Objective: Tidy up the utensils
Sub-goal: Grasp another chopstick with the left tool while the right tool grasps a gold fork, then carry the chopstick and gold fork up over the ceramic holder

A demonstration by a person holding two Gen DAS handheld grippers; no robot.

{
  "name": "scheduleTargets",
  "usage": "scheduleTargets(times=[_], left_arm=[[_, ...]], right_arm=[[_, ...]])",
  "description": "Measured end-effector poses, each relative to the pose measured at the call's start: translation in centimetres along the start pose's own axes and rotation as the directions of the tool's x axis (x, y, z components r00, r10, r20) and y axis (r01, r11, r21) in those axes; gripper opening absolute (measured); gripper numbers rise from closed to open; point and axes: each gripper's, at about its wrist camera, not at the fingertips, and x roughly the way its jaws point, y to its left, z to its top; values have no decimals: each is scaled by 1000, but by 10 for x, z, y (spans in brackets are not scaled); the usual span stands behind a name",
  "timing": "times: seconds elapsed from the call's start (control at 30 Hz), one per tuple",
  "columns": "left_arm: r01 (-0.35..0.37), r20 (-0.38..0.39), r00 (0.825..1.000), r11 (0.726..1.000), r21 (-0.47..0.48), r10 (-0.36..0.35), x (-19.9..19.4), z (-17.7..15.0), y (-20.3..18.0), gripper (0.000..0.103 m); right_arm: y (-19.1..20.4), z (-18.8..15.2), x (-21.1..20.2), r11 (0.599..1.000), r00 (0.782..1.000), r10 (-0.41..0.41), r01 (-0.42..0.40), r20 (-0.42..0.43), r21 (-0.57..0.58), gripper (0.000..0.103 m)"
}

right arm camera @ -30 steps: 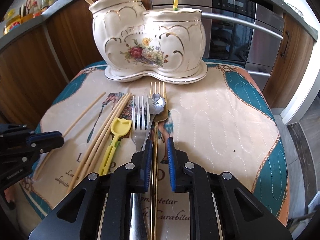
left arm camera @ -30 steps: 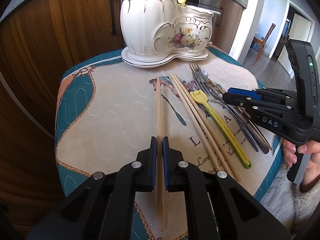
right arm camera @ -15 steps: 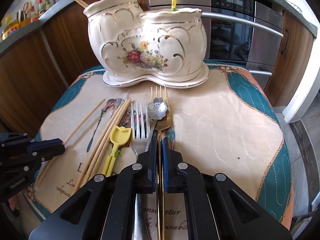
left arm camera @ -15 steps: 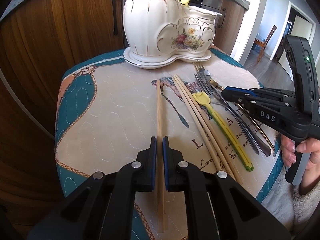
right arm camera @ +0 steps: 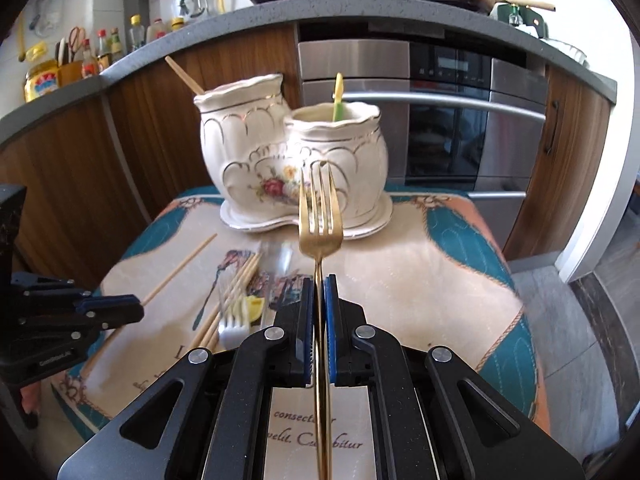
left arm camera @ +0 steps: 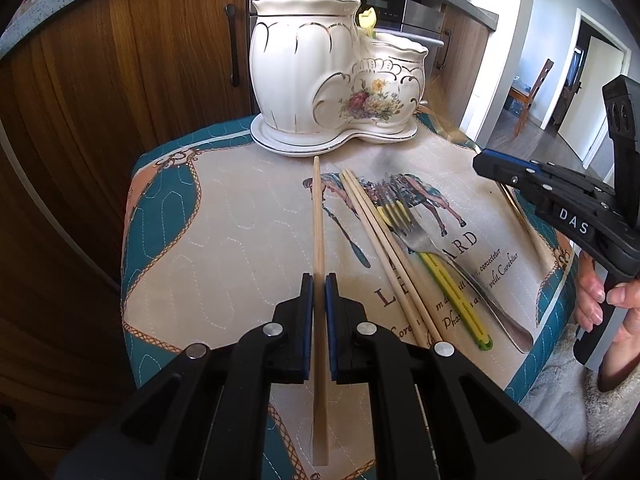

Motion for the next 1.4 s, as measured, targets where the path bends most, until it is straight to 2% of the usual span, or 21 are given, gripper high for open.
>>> scheduleTargets(times=[0.23,0.43,0.67,0.83,0.93,1.1,1.13,1.2,1.3,1.4], left_arm=[[8,21,1000,1000,-1,-8,-5,0,0,6],[36,94,995,999,-2,-36,-20,5,2,6],[74,196,978,997,1,-73,-44,14,3,6],[124,304,945,992,9,-121,-63,21,4,6],[127,368,922,992,8,-121,-71,30,6,6],[177,475,868,984,-23,-145,-84,62,20,6],[186,485,862,982,-28,-150,-85,69,21,6],[229,519,836,973,-40,-176,-87,88,27,6],[274,546,811,961,-41,-208,-83,114,27,6],[275,556,803,961,-26,-215,-73,137,21,6]], right_arm=[[-8,4,-7,1000,999,-8,7,37,25,6],[-11,7,-26,999,993,-7,3,117,40,6],[-11,15,-54,999,964,-33,20,265,49,6],[-4,23,-72,998,924,-68,57,376,39,6],[-3,36,-78,997,910,-78,69,407,37,6],[-1,72,-86,998,886,-67,53,458,44,6],[0,79,-86,998,881,-63,50,468,39,6],[1,91,-82,998,878,-61,50,475,36,6],[-2,110,-72,999,873,-48,28,486,47,6],[-6,124,-61,998,866,-23,-9,500,62,6]])
